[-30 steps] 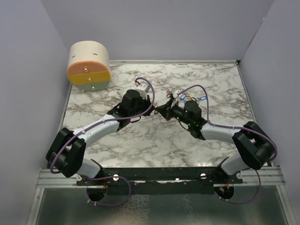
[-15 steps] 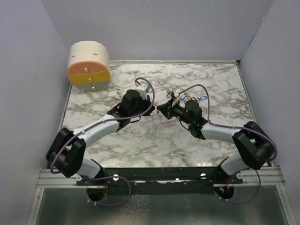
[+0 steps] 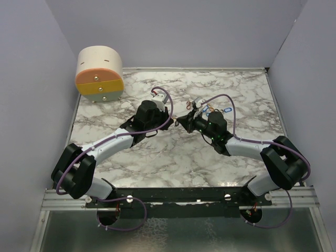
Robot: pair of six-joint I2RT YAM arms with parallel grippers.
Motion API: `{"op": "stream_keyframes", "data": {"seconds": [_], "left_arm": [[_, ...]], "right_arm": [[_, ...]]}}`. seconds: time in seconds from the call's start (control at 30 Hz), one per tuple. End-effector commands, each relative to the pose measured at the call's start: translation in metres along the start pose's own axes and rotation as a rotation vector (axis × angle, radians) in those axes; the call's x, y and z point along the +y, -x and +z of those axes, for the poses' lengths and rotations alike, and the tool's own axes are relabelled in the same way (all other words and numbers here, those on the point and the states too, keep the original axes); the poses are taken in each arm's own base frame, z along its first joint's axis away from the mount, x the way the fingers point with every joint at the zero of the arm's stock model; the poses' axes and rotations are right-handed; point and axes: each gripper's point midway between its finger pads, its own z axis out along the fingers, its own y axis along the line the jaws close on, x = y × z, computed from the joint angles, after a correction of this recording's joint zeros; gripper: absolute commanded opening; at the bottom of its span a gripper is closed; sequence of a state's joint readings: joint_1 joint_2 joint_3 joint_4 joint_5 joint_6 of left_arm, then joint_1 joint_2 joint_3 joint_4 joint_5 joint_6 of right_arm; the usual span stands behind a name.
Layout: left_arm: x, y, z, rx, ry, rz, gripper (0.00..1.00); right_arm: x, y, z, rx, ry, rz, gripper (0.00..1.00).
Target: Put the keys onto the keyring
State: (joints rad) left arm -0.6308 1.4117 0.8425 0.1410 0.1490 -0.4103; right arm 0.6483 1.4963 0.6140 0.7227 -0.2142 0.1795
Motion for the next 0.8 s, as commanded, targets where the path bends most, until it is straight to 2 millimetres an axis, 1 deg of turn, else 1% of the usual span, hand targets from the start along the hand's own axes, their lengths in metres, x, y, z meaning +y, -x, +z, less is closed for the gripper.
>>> {"op": "stream_keyframes", "data": {"seconds": [0.0, 0.1, 0.17, 0.2, 0.3, 0.37, 0.47, 0.53, 0.63, 0.77], "left_arm": [[-0.017, 0.022, -0.007, -0.050, -0.052, 0.022, 0.00], [-0.018, 0.023, -0.007, -0.048, -0.059, 0.022, 0.00], [-0.019, 0.022, -0.007, -0.044, -0.062, 0.022, 0.14], [-0.019, 0.022, -0.007, -0.045, -0.062, 0.022, 0.22], [-0.019, 0.022, -0.008, -0.048, -0.063, 0.020, 0.44], [-0.019, 0.023, -0.009, -0.054, -0.060, 0.017, 0.53], [-0.017, 0.024, -0.010, -0.061, -0.050, 0.012, 0.61], [-0.015, 0.025, -0.012, -0.068, -0.032, 0.005, 0.62], [-0.006, 0.030, -0.016, -0.094, 0.022, -0.010, 0.64], [0.008, 0.036, -0.025, -0.140, 0.099, -0.041, 0.73]], "right_arm": [[-0.010, -0.001, 0.001, -0.006, -0.041, -0.002, 0.01], [-0.012, -0.001, 0.000, -0.007, -0.046, -0.003, 0.01], [-0.012, 0.000, 0.000, -0.009, -0.047, -0.004, 0.01], [-0.012, 0.000, -0.001, -0.009, -0.047, -0.005, 0.01], [-0.013, 0.001, -0.002, -0.011, -0.051, -0.008, 0.01], [-0.014, 0.002, -0.003, -0.011, -0.054, -0.008, 0.01], [-0.015, 0.002, -0.004, -0.011, -0.059, -0.011, 0.01], [-0.017, 0.002, -0.006, -0.009, -0.065, -0.012, 0.01], [-0.019, 0.002, -0.007, -0.010, -0.074, -0.016, 0.01], [-0.022, 0.001, -0.008, -0.005, -0.090, -0.017, 0.01]]}}
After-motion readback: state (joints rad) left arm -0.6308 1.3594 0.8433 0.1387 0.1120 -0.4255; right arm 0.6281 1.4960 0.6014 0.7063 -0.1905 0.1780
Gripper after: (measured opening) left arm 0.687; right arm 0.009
